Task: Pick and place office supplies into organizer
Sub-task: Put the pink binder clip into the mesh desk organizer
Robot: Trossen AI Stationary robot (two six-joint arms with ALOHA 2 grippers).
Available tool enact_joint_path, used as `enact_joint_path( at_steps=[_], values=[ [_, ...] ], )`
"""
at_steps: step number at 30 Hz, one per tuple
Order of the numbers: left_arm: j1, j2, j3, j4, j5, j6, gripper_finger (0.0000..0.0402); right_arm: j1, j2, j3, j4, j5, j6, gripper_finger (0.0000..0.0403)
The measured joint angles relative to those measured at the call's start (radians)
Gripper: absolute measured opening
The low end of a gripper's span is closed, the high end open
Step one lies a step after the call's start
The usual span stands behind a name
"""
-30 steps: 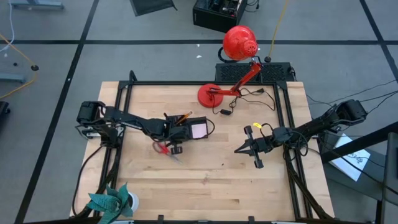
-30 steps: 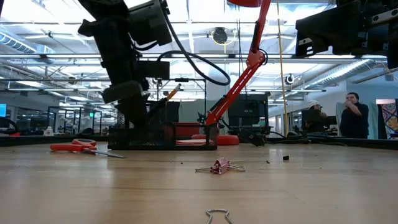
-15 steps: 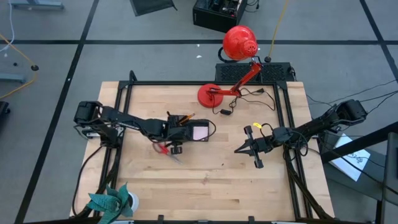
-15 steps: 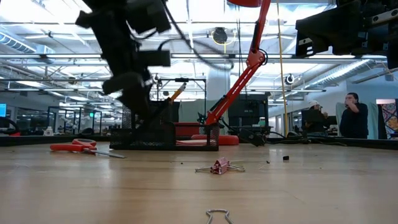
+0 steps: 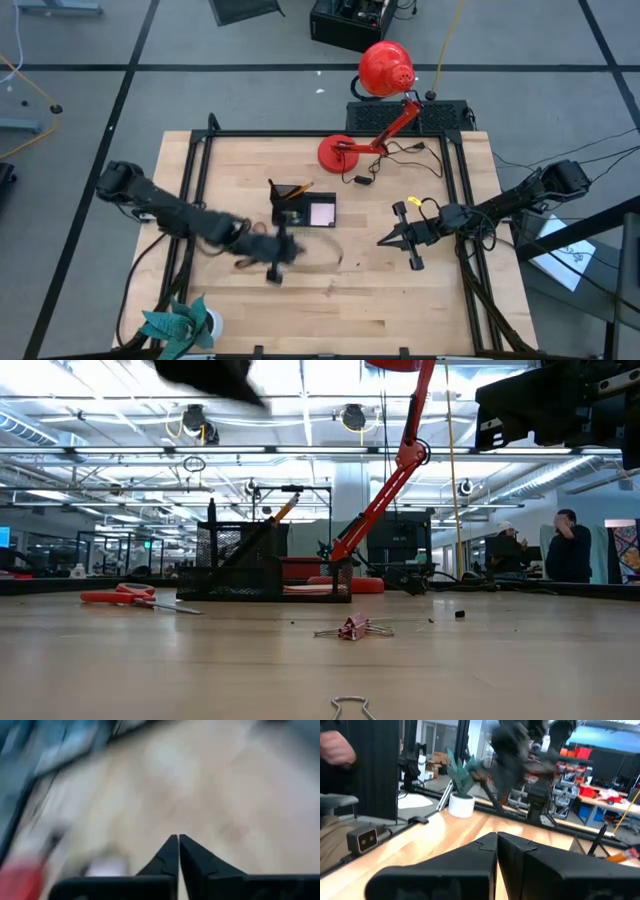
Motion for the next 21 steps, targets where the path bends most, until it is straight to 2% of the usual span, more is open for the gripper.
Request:
enact_joint_path(
  at_steps=[2, 5, 8, 10, 12, 14, 17, 21],
  values=[
    [-0.057, 0.002, -0.055, 0.202, 0.076, 0.062, 0.0008, 0.000, 0.001, -0.001, -0.004, 0.000, 0.000, 0.0004],
    [-0.116, 0.004, -0.176, 0.472, 0.132, 0.180, 0.0014, 0.000, 0.001, 0.000, -0.003, -0.001, 0.010, 0.0004],
    [-0.105, 0.003, -0.300, 0.739, 0.152, 0.261, 0.0013, 0.000, 0.001, 0.000, 0.004, -0.001, 0.014, 0.0004],
    [-0.046, -0.007, -0.362, 0.881, 0.189, 0.251, 0.0006, 0.000, 0.001, 0.000, 0.010, -0.001, 0.009, 0.0004],
    [0.029, -0.014, -0.389, 0.941, 0.254, 0.190, 0.0004, 0.000, 0.000, 0.000, 0.012, 0.000, 0.000, 0.0004],
    [0.088, -0.042, -0.423, 0.932, 0.260, 0.143, 0.0005, 0.000, 0.001, 0.000, 0.012, -0.001, -0.002, 0.0004],
    [0.104, -0.117, -0.482, 0.934, 0.185, 0.180, 0.0003, 0.000, 0.001, 0.000, 0.007, -0.003, 0.000, 0.0004],
    [0.054, -0.318, -0.592, 0.939, 0.075, 0.254, 0.0004, 0.000, 0.000, 0.000, -0.007, -0.053, 0.004, 0.0004]
  ],
)
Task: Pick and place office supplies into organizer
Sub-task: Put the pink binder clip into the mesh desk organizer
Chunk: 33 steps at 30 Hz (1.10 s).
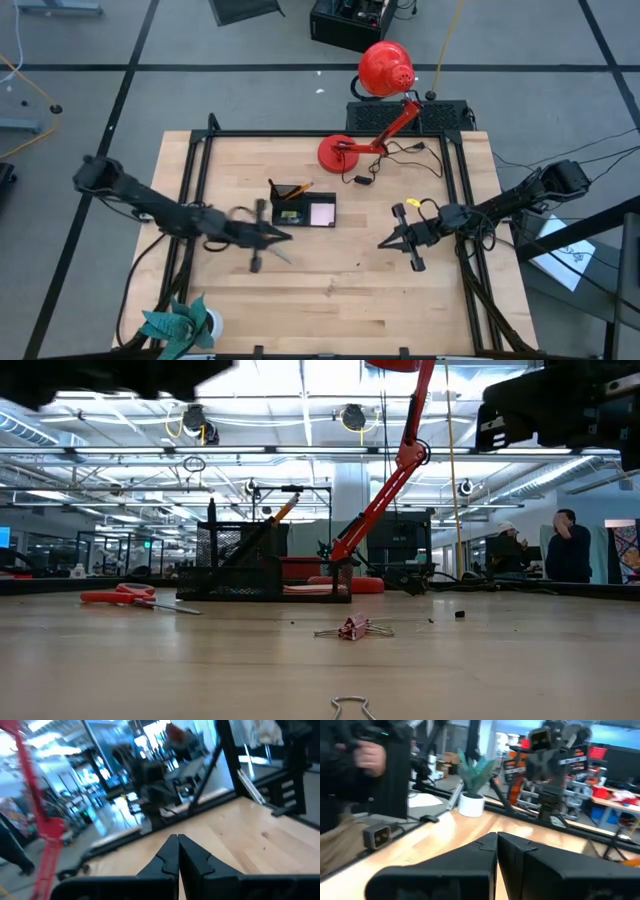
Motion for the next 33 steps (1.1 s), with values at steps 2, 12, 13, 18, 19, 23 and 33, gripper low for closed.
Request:
enact_joint_path(
  at_steps=[2, 12, 13, 18, 19, 23, 33],
  values=[
    [-0.037, -0.116, -0.060, -0.001, -0.042, 0.008, 0.0003, 0.000, 0.000, 0.000, -0.008, -0.005, 0.000, 0.0004],
    [-0.160, -0.473, -0.260, -0.112, -0.370, -0.017, 0.0002, 0.000, 0.000, 0.000, -0.008, -0.001, 0.029, 0.0004],
    [-0.162, -0.481, -0.273, -0.112, -0.369, -0.021, 0.0002, 0.000, 0.000, 0.000, -0.008, -0.001, 0.029, 0.0004],
    [-0.162, -0.494, -0.341, -0.112, -0.339, -0.043, 0.0002, 0.000, 0.000, 0.000, -0.027, -0.001, -0.002, 0.0004],
    [-0.161, -0.494, -0.350, -0.112, -0.333, -0.054, 0.0002, 0.000, 0.000, 0.000, -0.029, -0.001, -0.013, 0.0004],
    [-0.144, -0.494, -0.365, -0.120, -0.318, -0.076, 0.0003, 0.000, 0.000, 0.000, -0.046, -0.001, -0.061, 0.0004],
    [-0.118, -0.494, -0.365, -0.096, -0.326, -0.111, 0.0015, 0.007, 0.081, 0.025, -0.054, -0.057, -0.046, 0.0004]
  ],
)
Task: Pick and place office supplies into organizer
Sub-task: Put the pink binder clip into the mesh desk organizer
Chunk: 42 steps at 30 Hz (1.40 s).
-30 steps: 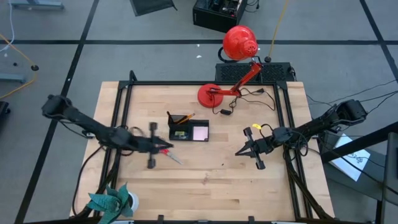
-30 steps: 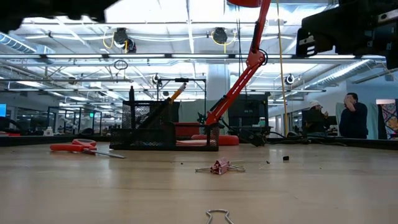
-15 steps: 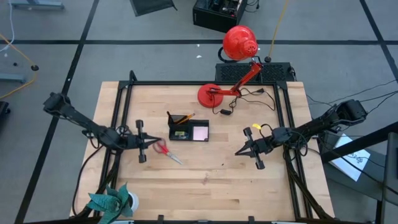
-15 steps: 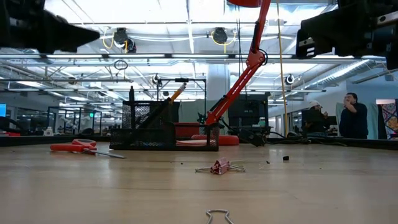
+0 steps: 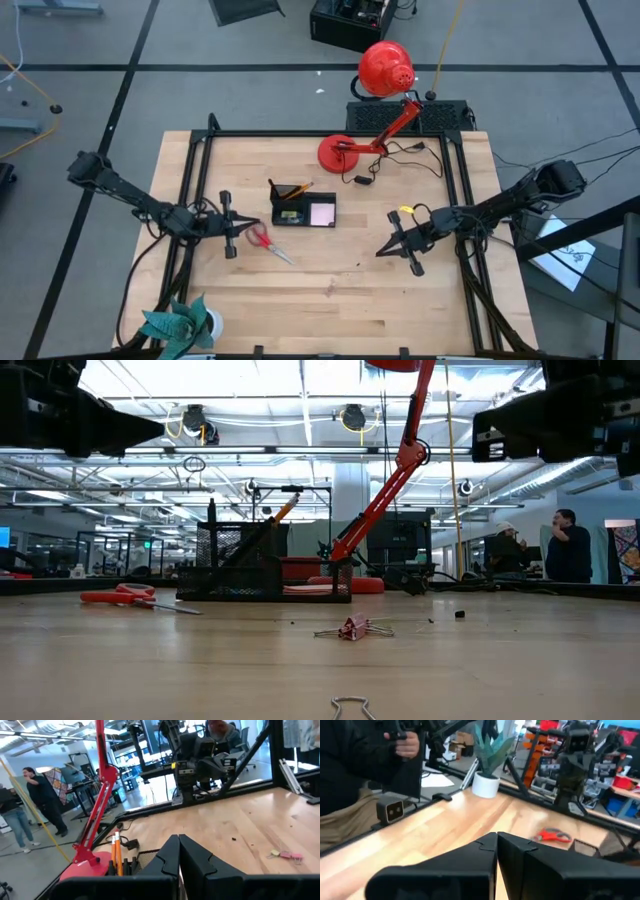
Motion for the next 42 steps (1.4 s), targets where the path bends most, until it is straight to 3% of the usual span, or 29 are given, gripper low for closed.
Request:
enact_joint_path(
  at_steps=[3, 6, 12, 19, 22, 27, 36, 42],
  values=[
    [0.000, 0.000, 0.000, 0.035, 0.000, -0.009, 0.0007, 0.019, 0.040, 0.052, -0.019, -0.004, 0.004, 0.0004],
    [0.000, 0.000, 0.000, 0.108, -0.001, 0.014, 0.0003, 0.071, 0.099, 0.154, -0.162, -0.020, -0.010, 0.0004],
    [0.000, 0.001, 0.001, 0.119, -0.001, 0.063, 0.0021, 0.159, 0.289, 0.378, -0.396, 0.169, 0.004, 0.0004],
    [0.000, 0.001, 0.001, 0.122, -0.001, 0.180, 0.0036, 0.192, 0.469, 0.518, -0.409, 0.197, 0.017, 0.0004],
    [0.000, 0.001, 0.001, 0.123, -0.001, 0.216, 0.0035, 0.190, 0.495, 0.581, -0.394, 0.239, 0.079, 0.0004],
    [0.000, 0.001, 0.001, 0.135, -0.001, 0.319, 0.0035, 0.225, 0.509, 0.633, -0.425, 0.213, 0.116, 0.0009],
    [0.000, 0.001, 0.001, 0.183, -0.001, 0.355, 0.0035, 0.248, 0.534, 0.633, -0.457, 0.239, 0.208, 0.0076],
    [0.000, 0.001, 0.001, 0.184, -0.001, 0.322, 0.0035, 0.206, 0.675, 0.657, -0.383, 0.239, 0.219, 0.0124]
  ],
)
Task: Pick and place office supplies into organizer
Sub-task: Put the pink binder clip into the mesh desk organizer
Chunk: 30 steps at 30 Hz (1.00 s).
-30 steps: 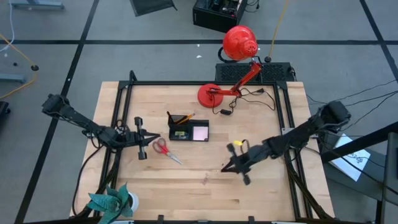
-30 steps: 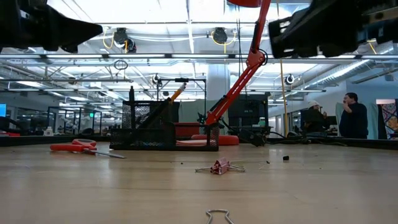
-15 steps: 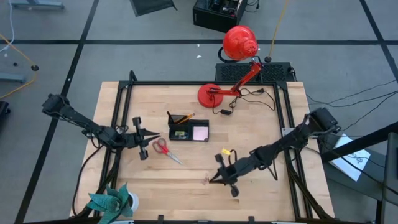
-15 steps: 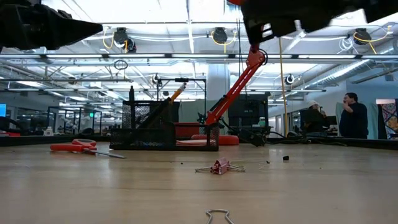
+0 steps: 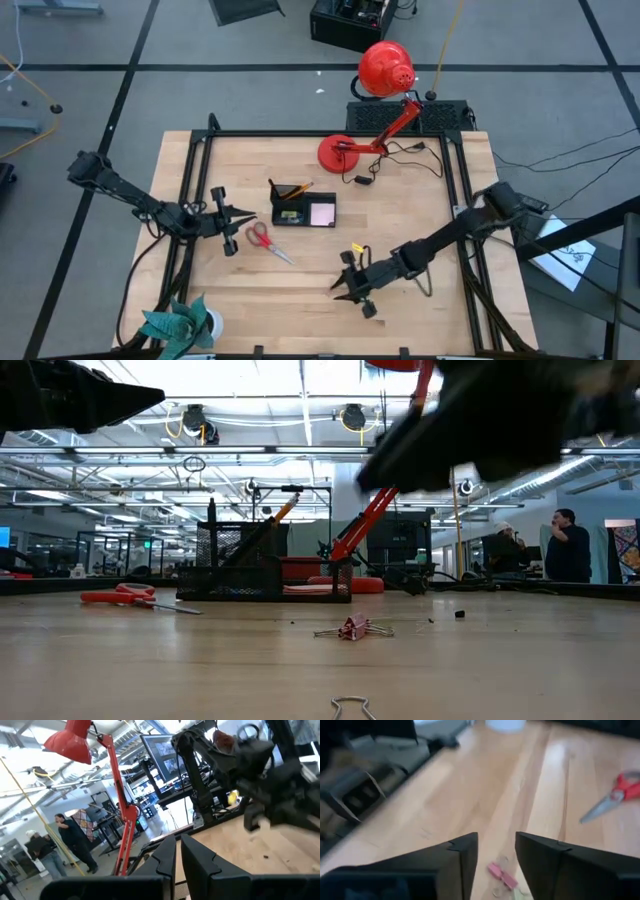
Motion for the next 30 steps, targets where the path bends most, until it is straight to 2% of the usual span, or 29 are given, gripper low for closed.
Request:
enact_joint_path(
  at_steps=[5, 9, 16, 22, 27, 30],
  values=[
    [0.000, 0.000, 0.000, -0.002, 0.000, -0.061, 0.0035, -0.022, 0.072, 0.019, 0.013, -0.004, -0.030, 0.0151],
    [0.000, 0.000, 0.000, -0.006, 0.000, -0.087, 0.0035, -0.024, 0.089, 0.020, 0.035, -0.061, -0.064, 0.0163],
    [0.000, 0.000, 0.000, -0.024, 0.000, -0.115, 0.0035, -0.045, 0.092, 0.019, -0.009, -0.060, -0.087, 0.0159],
    [0.000, 0.000, 0.000, -0.028, 0.000, -0.130, 0.0035, -0.077, 0.092, 0.018, -0.033, -0.112, -0.087, 0.0156],
    [0.000, 0.000, 0.000, -0.028, 0.000, -0.140, 0.0035, -0.084, 0.091, 0.018, -0.034, -0.206, -0.068, 0.0155],
    [0.000, 0.000, 0.000, -0.028, 0.000, -0.141, 0.0035, -0.084, 0.091, 0.018, -0.049, -0.206, -0.077, 0.0155]
  ],
)
